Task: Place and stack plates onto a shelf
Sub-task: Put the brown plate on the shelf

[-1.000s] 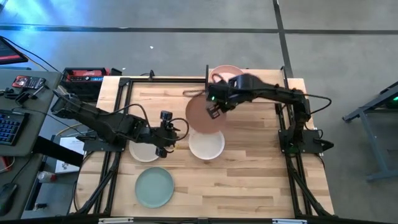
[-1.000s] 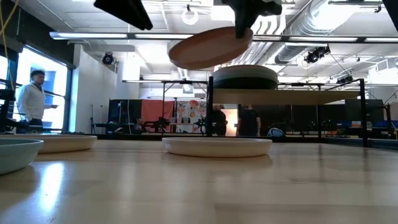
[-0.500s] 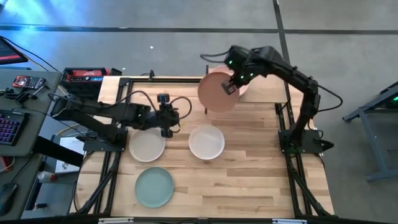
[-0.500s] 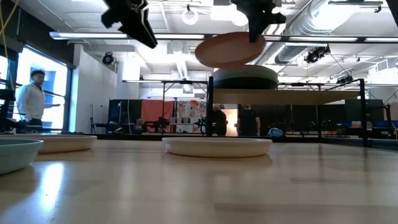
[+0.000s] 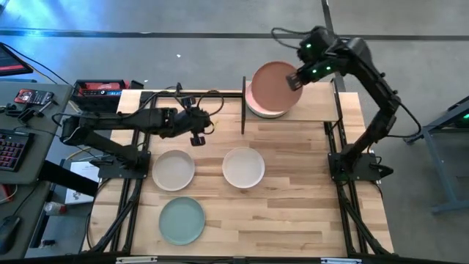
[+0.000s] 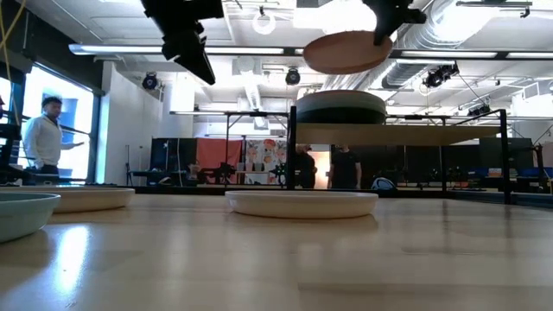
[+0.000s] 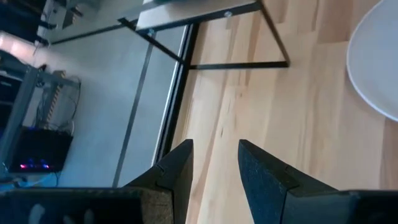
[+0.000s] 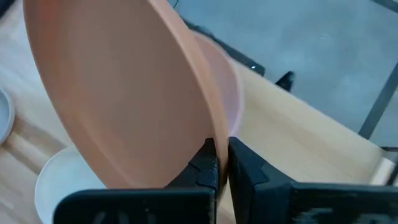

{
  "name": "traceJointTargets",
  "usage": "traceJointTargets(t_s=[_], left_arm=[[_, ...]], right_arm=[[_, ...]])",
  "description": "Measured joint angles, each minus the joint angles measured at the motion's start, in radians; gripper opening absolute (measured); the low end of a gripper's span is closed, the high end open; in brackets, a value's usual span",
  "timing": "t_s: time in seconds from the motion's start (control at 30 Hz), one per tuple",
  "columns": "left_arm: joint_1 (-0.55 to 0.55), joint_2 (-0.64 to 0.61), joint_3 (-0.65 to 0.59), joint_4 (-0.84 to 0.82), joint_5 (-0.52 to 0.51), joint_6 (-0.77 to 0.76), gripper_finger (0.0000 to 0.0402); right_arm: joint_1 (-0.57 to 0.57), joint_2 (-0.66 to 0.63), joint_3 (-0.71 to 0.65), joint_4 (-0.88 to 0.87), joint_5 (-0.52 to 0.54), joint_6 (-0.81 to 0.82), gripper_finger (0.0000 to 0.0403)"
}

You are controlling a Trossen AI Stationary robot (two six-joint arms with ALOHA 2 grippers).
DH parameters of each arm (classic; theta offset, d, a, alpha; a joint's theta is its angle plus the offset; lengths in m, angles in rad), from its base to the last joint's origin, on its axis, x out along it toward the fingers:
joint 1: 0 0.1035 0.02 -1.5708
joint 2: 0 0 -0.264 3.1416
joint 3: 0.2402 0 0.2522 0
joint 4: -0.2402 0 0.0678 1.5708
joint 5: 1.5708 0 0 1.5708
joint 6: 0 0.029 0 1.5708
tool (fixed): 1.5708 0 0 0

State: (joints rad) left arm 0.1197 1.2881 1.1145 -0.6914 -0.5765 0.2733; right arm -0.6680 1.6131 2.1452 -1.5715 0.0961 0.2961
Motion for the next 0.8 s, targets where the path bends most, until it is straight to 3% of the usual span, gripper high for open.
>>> traceJointTargets(t_s=[0.5,0.67,0.8], left_arm=[[0.083,0.000,0.000,0.000,0.028,0.009,0.0117],[0.097,0.000,0.000,0.000,0.028,0.009,0.0117],[0.108,0.000,0.000,0.001,0.037,0.017,0.0117]], right_arm=[[-0.140,-0.100,-0.026,0.007,0.010,-0.031,0.0000],[-0.139,-0.240,-0.274,0.035,0.089,0.056,0.0000],[-0.149,-0.396,-0.490,0.229,0.083,0.135,0.0000]])
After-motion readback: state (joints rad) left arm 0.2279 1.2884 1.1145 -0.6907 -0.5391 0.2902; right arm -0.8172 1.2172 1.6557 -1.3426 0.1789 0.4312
